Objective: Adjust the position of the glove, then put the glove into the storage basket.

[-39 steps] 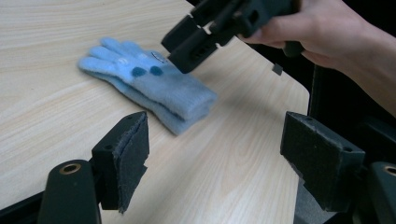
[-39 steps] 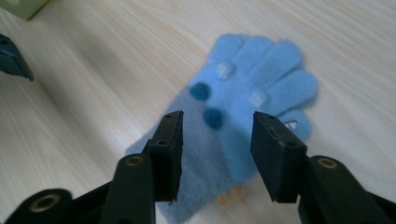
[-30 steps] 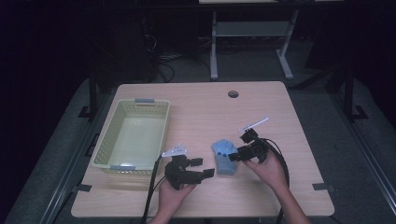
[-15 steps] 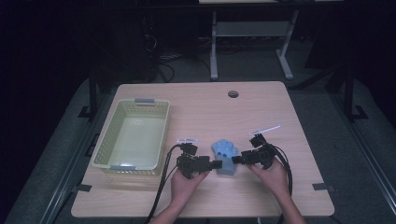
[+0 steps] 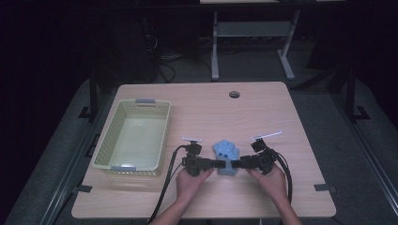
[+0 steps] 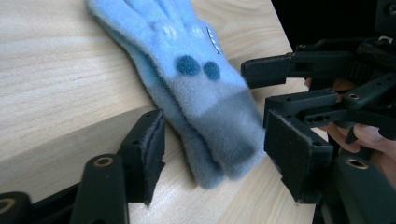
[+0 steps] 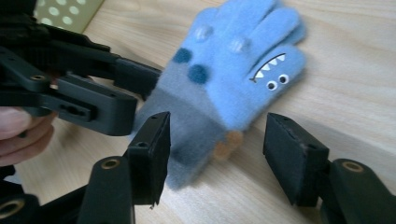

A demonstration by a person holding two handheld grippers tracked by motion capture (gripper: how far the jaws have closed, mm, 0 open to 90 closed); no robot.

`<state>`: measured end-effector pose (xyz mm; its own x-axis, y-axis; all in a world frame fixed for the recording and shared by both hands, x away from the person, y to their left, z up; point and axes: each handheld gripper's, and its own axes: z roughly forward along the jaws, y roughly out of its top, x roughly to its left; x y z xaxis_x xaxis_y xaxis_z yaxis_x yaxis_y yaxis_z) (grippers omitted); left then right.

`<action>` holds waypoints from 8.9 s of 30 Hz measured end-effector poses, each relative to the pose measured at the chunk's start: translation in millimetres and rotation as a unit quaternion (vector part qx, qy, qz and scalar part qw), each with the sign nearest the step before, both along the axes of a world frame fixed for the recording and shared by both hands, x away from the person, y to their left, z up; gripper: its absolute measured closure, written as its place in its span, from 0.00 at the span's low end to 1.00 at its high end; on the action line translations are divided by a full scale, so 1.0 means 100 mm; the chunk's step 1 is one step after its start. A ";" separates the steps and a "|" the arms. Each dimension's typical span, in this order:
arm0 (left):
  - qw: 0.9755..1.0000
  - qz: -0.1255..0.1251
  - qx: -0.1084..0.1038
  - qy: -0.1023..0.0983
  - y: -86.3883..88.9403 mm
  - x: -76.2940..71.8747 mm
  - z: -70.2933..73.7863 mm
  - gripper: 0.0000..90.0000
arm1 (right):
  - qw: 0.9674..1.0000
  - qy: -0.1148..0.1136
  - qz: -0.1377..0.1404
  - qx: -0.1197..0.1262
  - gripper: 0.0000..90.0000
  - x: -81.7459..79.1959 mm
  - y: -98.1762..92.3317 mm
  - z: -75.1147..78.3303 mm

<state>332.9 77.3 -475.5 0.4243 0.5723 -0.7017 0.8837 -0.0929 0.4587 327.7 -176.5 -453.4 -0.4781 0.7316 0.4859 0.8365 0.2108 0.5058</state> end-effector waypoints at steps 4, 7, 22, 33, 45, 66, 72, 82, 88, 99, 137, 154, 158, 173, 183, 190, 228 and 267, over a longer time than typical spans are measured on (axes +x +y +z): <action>1.000 0.001 -0.001 0.001 -0.01 0.00 -0.02 0.49 | 1.000 0.004 0.002 0.007 0.49 0.01 0.02 -0.03; 1.000 -0.003 0.004 -0.001 -0.02 0.00 -0.02 0.53 | 1.000 0.007 -0.002 0.008 0.51 0.00 0.05 -0.05; 1.000 -0.012 -0.008 0.012 -0.04 0.02 -0.08 0.68 | 0.999 0.018 -0.019 0.040 0.69 -0.05 0.08 -0.17; 0.999 -0.018 -0.034 0.039 0.00 0.09 -0.15 0.76 | 0.998 0.013 -0.024 0.060 0.75 -0.08 0.09 -0.21; 0.997 -0.023 -0.054 0.043 0.03 0.12 -0.17 0.78 | 0.998 0.006 -0.016 0.063 0.80 -0.07 0.10 -0.17; 0.996 -0.045 -0.070 0.023 0.04 0.11 -0.04 0.78 | 0.997 -0.010 -0.019 0.074 0.81 -0.15 0.07 -0.02; 0.997 -0.045 -0.068 0.016 0.07 0.11 0.00 0.78 | 0.997 -0.016 -0.012 0.070 0.81 -0.14 0.11 0.02; 0.997 -0.044 -0.070 0.008 0.11 0.09 0.06 0.78 | 0.998 -0.025 -0.001 0.057 0.81 -0.13 0.15 0.11; 0.997 -0.044 -0.069 0.003 0.15 0.07 0.10 0.78 | 0.998 -0.024 0.003 0.058 0.81 -0.13 0.19 0.15; 0.996 -0.044 -0.073 -0.008 0.24 0.08 0.20 0.78 | 0.998 -0.023 0.009 0.066 0.81 -0.10 0.26 0.24; 0.993 -0.039 -0.099 -0.041 0.72 0.12 0.67 0.79 | 0.992 -0.057 0.049 0.102 0.81 0.05 0.61 0.70; 0.993 -0.036 -0.105 -0.047 0.94 0.15 0.80 0.79 | 0.990 -0.056 0.061 0.114 0.81 0.13 0.80 0.83; 0.993 -0.034 -0.106 -0.049 1.00 0.15 0.83 0.79 | 0.989 -0.059 0.065 0.119 0.81 0.15 0.84 0.86; 0.993 -0.024 -0.109 -0.049 1.17 0.14 0.87 0.79 | 0.988 -0.063 0.079 0.117 0.81 0.20 1.02 0.92; 0.992 -0.008 -0.118 -0.048 1.31 0.09 0.88 0.79 | 0.986 -0.060 0.097 0.118 0.81 0.23 1.17 0.94; 0.992 0.000 -0.114 -0.050 1.42 0.09 0.92 0.79 | 0.985 -0.059 0.109 0.119 0.81 0.27 1.27 0.98; 0.991 0.020 -0.116 -0.063 1.97 0.12 1.02 0.79 | 0.980 -0.064 0.133 0.131 0.81 0.43 1.81 1.07; 0.995 0.031 -0.081 -0.047 2.55 0.25 1.00 0.80 | 0.980 -0.059 0.137 0.131 0.81 0.60 2.42 0.94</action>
<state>358.2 332.4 -375.2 0.4599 0.4830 -0.7451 0.8377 0.0423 0.5445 387.2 65.7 -359.0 -0.7034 0.4252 0.5695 0.6990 0.2687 0.6627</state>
